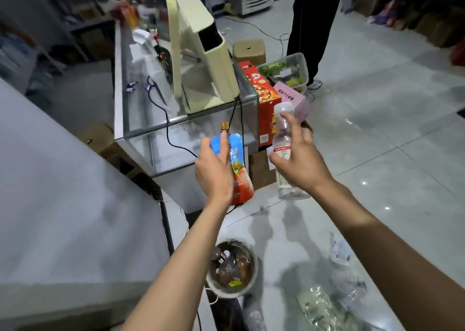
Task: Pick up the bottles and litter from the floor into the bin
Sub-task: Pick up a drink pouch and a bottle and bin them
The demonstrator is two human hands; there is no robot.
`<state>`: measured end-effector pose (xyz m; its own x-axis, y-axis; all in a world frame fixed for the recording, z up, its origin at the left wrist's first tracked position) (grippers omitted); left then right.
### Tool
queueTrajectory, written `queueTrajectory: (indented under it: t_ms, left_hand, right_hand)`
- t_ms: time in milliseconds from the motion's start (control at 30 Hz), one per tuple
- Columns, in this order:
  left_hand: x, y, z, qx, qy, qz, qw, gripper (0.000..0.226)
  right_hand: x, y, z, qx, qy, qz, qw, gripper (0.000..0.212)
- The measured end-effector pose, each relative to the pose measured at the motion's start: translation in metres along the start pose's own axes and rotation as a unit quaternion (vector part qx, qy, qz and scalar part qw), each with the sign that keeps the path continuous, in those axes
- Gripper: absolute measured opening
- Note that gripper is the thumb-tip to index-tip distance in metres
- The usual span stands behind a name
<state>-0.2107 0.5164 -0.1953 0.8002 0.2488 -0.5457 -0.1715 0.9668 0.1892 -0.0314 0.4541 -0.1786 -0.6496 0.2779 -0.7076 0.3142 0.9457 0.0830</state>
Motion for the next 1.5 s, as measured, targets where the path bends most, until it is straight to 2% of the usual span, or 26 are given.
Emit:
queueTrajectory:
  t_ms: [200, 333, 567, 667, 800, 867, 900, 1000, 1067, 1167, 1300, 1500]
  left_hand:
    - [0.006, 0.019, -0.074, -0.062, 0.009, 0.025, 0.998, 0.048]
    - [0.026, 0.029, -0.115, -0.058, 0.031, 0.013, 0.998, 0.049]
    - [0.084, -0.019, -0.283, -0.163, 0.059, 0.031, 0.984, 0.051]
    - [0.116, -0.056, -0.358, -0.241, 0.071, 0.0, 0.968, 0.048]
    - [0.151, -0.109, -0.427, -0.297, 0.082, 0.001, 0.951, 0.064]
    - [0.173, -0.126, -0.453, -0.326, 0.07, -0.041, 0.942, 0.046]
    - [0.183, -0.13, -0.465, -0.329, 0.062, -0.052, 0.941, 0.043]
    - [0.211, -0.139, -0.494, -0.315, 0.067, -0.081, 0.943, 0.053]
    - [0.23, -0.143, -0.511, -0.316, 0.077, -0.102, 0.94, 0.042]
    - [0.25, -0.143, -0.534, -0.301, 0.144, -0.081, 0.939, 0.037]
    - [0.269, -0.155, -0.553, -0.304, 0.12, -0.05, 0.944, 0.037]
    - [0.254, -0.169, -0.564, -0.236, 0.126, -0.047, 0.963, 0.029]
  right_hand:
    - [0.072, 0.017, -0.003, -0.021, 0.027, -0.033, 0.999, 0.086]
    - [0.127, 0.021, 0.013, -0.028, 0.027, -0.049, 0.998, 0.087]
    - [0.251, -0.003, 0.091, -0.067, 0.064, -0.081, 0.992, 0.085]
    - [0.293, -0.024, 0.131, -0.081, 0.068, -0.095, 0.99, 0.082]
    - [0.343, -0.052, 0.185, -0.059, 0.077, -0.115, 0.989, 0.081]
    - [0.367, -0.062, 0.21, -0.055, 0.082, -0.129, 0.987, 0.081]
    - [0.378, -0.064, 0.223, -0.054, 0.087, -0.135, 0.986, 0.082]
    - [0.406, -0.066, 0.255, -0.056, 0.092, -0.139, 0.984, 0.081]
    - [0.423, -0.064, 0.274, -0.052, 0.09, -0.135, 0.985, 0.081]
    - [0.444, -0.061, 0.296, -0.045, 0.089, -0.135, 0.986, 0.083]
    - [0.469, -0.062, 0.311, -0.054, 0.066, -0.152, 0.985, 0.084]
    - [0.483, -0.073, 0.309, -0.067, 0.039, -0.195, 0.978, 0.085]
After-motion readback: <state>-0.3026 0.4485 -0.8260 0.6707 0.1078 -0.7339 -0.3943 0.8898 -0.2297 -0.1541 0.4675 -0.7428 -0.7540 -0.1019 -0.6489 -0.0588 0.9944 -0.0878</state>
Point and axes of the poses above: each hand's wrist, its own y-axis towards the middle knuckle, its own x-axis out of the palm, z = x × y, the point moved 3 cm from there along y, towards the middle knuckle, and after that the axes turned 4 degrees about -z, right-handed, at the moved point
